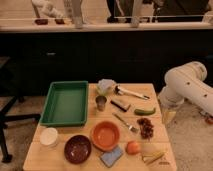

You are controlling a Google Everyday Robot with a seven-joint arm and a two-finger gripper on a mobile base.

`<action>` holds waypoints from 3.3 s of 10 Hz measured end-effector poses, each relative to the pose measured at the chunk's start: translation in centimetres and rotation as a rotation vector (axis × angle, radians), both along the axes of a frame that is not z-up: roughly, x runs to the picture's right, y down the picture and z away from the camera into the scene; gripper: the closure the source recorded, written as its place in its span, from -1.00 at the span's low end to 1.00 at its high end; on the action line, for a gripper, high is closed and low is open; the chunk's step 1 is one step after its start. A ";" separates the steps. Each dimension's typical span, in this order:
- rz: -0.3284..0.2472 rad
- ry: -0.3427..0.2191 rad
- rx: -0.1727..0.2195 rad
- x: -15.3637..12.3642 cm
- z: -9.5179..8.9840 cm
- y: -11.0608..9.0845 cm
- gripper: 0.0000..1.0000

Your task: Place eraser in red bowl

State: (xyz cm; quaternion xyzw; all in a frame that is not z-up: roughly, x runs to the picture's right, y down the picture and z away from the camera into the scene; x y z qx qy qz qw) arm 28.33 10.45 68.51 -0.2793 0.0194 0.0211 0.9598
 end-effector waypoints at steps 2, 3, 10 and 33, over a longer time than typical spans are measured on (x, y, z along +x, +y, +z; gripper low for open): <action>0.000 0.000 0.000 0.0 0.0 0.0 -0.60; 0.000 0.000 0.000 0.0 0.0 0.0 -0.60; 0.000 0.000 0.000 0.0 0.0 0.0 -0.60; 0.431 0.069 0.020 -4.0 3.6 -1.3 -0.60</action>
